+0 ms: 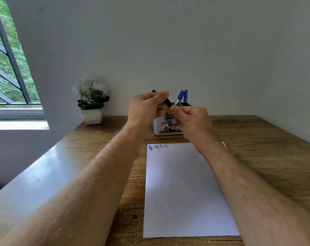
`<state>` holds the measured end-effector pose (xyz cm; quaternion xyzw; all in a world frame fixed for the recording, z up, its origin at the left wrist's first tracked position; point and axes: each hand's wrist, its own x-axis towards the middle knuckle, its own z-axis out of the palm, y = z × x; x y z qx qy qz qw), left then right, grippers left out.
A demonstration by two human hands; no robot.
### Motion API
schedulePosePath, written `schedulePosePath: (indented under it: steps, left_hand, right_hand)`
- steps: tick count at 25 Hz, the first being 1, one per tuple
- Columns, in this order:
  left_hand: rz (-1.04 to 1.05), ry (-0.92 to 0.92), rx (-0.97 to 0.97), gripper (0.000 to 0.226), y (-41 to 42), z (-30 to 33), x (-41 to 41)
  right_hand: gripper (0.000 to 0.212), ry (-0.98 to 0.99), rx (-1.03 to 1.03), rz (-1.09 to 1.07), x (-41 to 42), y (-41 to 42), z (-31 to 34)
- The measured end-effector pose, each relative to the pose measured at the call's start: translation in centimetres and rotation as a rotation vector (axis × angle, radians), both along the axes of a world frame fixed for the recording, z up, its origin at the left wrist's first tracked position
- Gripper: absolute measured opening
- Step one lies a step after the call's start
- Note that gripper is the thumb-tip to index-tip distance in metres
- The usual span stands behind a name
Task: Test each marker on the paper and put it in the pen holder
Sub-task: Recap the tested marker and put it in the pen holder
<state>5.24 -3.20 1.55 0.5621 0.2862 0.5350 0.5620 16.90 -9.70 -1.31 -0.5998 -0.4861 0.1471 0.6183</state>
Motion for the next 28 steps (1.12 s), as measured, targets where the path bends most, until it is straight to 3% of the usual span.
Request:
schedulePosePath:
  steps: [4, 10, 16, 19, 23, 26, 28]
  left_hand:
    - [0.004, -0.006, -0.026, 0.025, 0.1, -0.1, 0.0]
    - [-0.064, -0.102, -0.071, 0.019, 0.0, 0.3, -0.3]
    - [-0.128, -0.173, -0.166, 0.014, -0.3, 0.6, -0.9]
    - [-0.259, -0.047, -0.206, 0.011, -1.0, 0.7, -0.9]
    - [-0.385, 0.095, -0.211, 0.027, -1.7, 0.6, -0.6]
    - [-0.313, 0.169, -0.237, 0.023, -1.5, 0.7, -0.1]
    - [-0.155, 0.476, -0.09, 0.016, -1.0, 0.8, -0.3]
  right_hand:
    - [0.035, -0.188, -0.029, -0.117, 0.5, -0.6, 0.3]
    - [0.048, -0.253, -0.018, -0.198, 0.5, -0.9, 0.2]
    - [0.036, -0.225, -0.005, -0.229, 0.7, -0.7, -0.1]
    - [0.037, -0.157, 0.007, -0.224, 0.8, -0.8, 0.1]
    - [0.037, -0.107, 0.027, -0.195, 0.7, -0.8, 0.1]
    - [0.031, -0.033, 0.057, -0.13, 0.7, -0.6, 0.0]
    - [0.028, 0.026, 0.074, -0.09, 0.6, -0.6, 0.0]
